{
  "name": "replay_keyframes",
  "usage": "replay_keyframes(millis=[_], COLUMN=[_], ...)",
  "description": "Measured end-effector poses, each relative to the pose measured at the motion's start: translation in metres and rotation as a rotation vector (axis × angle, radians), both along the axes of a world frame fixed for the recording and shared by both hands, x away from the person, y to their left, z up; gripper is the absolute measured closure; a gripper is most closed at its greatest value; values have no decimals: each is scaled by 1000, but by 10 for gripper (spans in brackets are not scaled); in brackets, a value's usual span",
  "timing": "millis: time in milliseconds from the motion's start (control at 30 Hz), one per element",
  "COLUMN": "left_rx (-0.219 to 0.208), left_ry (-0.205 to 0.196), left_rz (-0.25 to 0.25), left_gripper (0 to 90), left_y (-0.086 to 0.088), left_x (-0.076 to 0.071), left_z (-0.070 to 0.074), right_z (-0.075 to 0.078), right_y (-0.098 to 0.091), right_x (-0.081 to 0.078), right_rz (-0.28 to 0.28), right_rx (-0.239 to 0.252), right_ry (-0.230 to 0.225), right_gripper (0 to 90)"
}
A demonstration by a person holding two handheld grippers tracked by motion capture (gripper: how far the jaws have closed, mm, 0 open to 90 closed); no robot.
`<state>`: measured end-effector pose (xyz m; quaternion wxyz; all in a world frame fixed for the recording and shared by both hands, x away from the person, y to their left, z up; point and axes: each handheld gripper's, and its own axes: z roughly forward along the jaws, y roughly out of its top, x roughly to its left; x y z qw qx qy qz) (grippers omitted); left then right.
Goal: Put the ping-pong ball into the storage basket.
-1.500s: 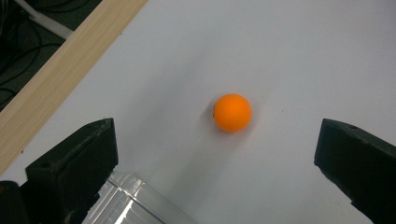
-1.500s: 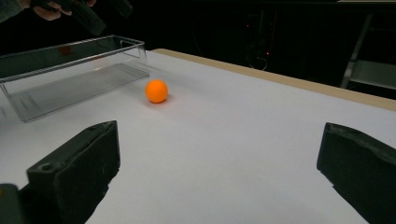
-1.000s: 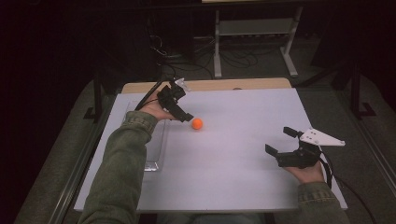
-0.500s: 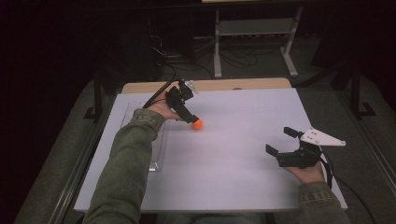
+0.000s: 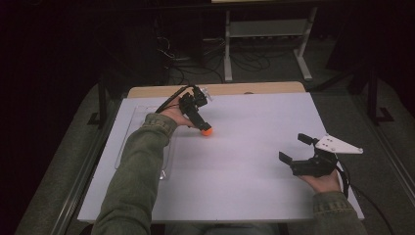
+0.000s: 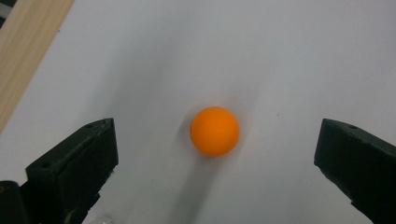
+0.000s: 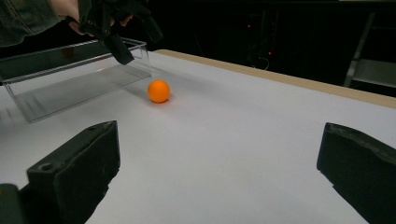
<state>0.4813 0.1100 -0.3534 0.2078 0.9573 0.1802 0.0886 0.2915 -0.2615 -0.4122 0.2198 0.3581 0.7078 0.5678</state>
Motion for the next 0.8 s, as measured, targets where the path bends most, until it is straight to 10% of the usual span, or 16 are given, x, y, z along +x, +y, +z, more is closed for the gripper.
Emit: replay_keyframes(millis=[800], left_rx=[68], left_ry=[39], left_rz=[-21], left_gripper=[0], left_y=[-12], left_x=[10], left_z=[-23], right_z=[-1], right_y=[0], right_x=[0], right_rz=[5], right_rx=[-3], right_ry=[4], right_gripper=[0])
